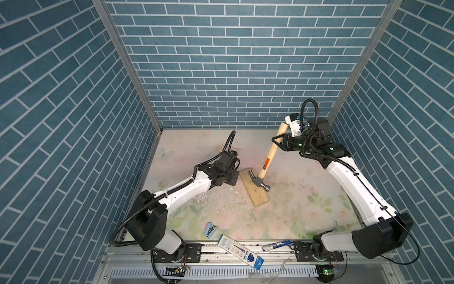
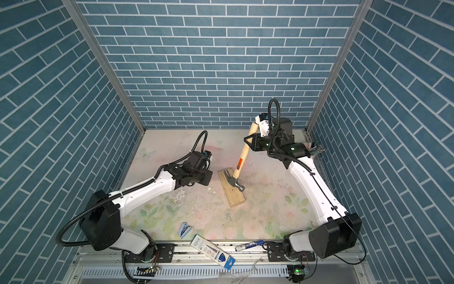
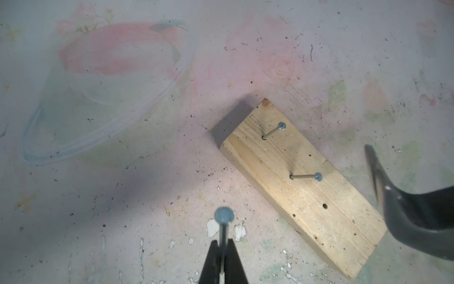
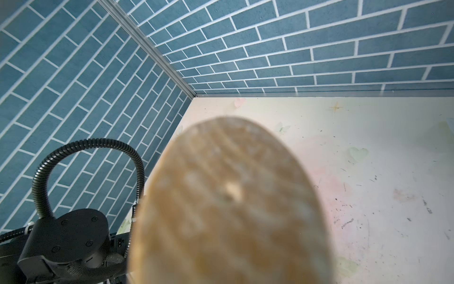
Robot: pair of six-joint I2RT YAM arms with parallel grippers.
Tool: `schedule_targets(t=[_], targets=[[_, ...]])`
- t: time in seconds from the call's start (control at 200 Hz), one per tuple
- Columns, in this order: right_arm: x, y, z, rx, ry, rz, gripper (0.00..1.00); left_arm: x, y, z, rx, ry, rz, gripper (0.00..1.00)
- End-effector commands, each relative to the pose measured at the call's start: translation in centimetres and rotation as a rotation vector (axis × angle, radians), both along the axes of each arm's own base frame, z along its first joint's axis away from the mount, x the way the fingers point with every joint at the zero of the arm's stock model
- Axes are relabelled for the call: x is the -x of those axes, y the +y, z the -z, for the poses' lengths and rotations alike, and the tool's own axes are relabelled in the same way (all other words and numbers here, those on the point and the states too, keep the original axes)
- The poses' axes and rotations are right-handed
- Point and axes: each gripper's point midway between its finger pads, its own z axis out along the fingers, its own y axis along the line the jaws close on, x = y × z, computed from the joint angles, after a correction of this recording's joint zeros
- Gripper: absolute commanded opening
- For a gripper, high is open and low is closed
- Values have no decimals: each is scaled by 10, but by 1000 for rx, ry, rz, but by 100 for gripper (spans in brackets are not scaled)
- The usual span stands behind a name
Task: Use a claw hammer to pull out a nail
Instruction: Place the nail at the center of the board.
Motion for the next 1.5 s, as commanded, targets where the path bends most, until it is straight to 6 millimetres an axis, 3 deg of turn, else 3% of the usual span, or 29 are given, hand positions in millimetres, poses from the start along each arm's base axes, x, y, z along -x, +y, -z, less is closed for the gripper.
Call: schedule_targets(t=[0.0, 0.715, 1.495], targets=[[7, 0, -31, -48, -60, 19, 0, 3, 7, 13, -18, 58, -39, 0], [16, 1, -31, 48, -112, 46, 0, -12, 19, 67, -57, 224, -140, 0], [23, -4, -40, 46, -142, 63, 0, -39, 33, 99, -103, 294, -239, 2]])
